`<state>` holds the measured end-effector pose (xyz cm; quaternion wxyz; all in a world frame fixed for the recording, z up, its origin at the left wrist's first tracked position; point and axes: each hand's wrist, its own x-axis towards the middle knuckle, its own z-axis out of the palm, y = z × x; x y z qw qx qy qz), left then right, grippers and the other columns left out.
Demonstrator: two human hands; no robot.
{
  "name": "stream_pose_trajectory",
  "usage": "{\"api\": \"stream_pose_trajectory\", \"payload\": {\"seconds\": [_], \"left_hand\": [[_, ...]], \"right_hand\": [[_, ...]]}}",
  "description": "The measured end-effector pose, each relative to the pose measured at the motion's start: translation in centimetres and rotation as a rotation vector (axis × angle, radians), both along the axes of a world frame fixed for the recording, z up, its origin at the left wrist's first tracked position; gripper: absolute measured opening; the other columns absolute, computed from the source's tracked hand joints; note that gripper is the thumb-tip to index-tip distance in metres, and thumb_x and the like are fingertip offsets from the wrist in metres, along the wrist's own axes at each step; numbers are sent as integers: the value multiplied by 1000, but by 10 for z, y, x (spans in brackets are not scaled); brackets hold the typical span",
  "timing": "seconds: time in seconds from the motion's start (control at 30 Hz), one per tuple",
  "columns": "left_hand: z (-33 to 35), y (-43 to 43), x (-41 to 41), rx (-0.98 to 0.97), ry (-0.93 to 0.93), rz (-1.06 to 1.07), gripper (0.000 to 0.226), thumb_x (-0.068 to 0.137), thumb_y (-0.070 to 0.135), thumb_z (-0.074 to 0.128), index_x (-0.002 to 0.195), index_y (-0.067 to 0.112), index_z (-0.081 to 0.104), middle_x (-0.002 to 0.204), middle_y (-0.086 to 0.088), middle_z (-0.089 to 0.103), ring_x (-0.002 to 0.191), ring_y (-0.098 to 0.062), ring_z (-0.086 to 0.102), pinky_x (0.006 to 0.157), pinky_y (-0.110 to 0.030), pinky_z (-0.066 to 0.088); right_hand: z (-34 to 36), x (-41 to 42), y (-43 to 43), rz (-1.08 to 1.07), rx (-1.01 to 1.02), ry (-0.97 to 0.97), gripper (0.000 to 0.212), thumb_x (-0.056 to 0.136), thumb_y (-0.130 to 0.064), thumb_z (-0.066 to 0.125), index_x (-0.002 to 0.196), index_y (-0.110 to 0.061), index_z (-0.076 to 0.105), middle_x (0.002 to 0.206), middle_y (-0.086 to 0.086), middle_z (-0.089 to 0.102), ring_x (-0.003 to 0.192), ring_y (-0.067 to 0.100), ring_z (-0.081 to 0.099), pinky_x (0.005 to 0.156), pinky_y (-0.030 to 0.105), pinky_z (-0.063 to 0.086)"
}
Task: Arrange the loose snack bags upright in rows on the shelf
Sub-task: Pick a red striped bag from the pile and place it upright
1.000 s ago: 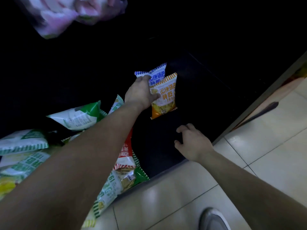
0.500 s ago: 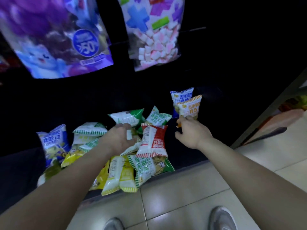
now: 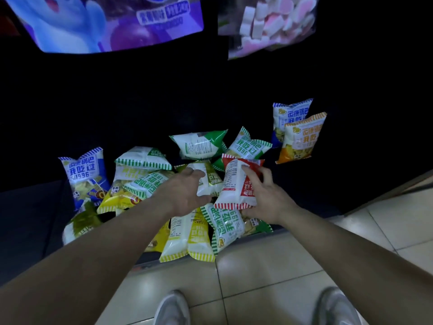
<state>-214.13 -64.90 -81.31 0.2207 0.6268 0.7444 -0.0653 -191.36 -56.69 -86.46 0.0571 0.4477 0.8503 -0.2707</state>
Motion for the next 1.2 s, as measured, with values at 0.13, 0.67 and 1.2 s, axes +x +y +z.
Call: {"api": "stream_pose_trajectory", "payload": {"seconds": [0.13, 0.67, 1.2], "left_hand": [[1, -2, -2, -3, -32, 33, 80, 90, 60, 56, 154, 24, 24, 159, -5, 24, 136, -28, 41, 106, -44, 41], [21, -8, -20, 145, -75, 135, 79, 90, 61, 56, 153, 26, 24, 160, -3, 23, 137, -25, 41, 107, -41, 41], [22, -8, -10, 153, -49, 82, 80, 89, 58, 59, 152, 26, 23, 155, -1, 31, 137, -25, 39, 107, -42, 40]], "right_hand": [[-11, -8, -6, 38, 114, -71, 114, 73, -39, 82, 149, -42, -3, 153, 5, 0, 97, 32, 59, 78, 44, 56], [56, -12, 11, -241, 270, 469, 33, 99, -35, 57, 128, -20, 61, 74, -2, 66, 49, 0, 56, 38, 15, 36], [23, -16, 16, -232, 140, 340, 30, 85, -23, 78, 112, -16, 68, 105, 2, 71, 89, 16, 66, 79, 36, 58]]}}
